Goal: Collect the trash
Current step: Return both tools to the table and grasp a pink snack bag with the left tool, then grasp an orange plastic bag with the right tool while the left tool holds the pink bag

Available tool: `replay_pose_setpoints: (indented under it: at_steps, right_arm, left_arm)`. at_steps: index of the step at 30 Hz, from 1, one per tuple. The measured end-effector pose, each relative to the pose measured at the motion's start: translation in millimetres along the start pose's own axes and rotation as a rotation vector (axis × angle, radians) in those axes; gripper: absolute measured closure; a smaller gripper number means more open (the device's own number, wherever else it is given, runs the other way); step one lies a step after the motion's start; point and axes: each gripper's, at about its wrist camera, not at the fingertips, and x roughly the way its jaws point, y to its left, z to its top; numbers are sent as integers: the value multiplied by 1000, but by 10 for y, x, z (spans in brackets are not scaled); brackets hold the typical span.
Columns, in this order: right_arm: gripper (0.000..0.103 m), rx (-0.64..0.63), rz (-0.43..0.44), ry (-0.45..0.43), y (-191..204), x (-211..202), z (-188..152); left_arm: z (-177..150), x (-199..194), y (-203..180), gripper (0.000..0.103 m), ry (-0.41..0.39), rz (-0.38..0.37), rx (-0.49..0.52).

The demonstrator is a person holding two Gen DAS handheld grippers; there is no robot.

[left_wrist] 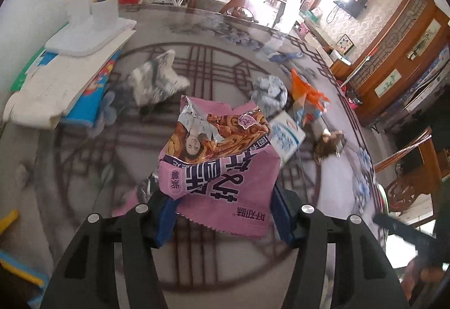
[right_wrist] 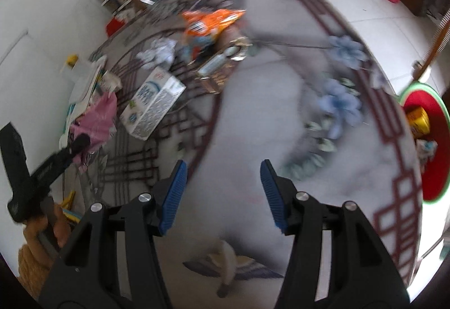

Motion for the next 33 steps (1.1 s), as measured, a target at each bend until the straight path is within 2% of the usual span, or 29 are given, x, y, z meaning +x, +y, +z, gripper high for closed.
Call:
replay_pose_setpoints:
  at_steps: [5,7,17,20,24,29,33]
  right_arm:
    - [47,-55,12,40,184,151,48]
    - [47,-63,13,51,214,187,63]
    - [47,-118,-13,30,320,236,302]
    - [42,-136,-11,-14,406,232,537]
    - [38,-125,-24,-56,492,397,1025]
    - [37,-52,-74,-30,477,832,1539]
    - [34,-33,-131,9,464,1188,1800]
  left_arm:
    - [-251,-12,38,48,25,11,13]
    - [-324,61,77,48,61,8,-6]
    - [-371,153,71,47,90,-2,-11]
    - [-378,182,71,46,100,-4,-11]
    - [-377,211,67,46,107,-3,-14]
    - [-378,239,69,45,117,-5,-17]
    - [-373,257,87,45,126,-12,-30]
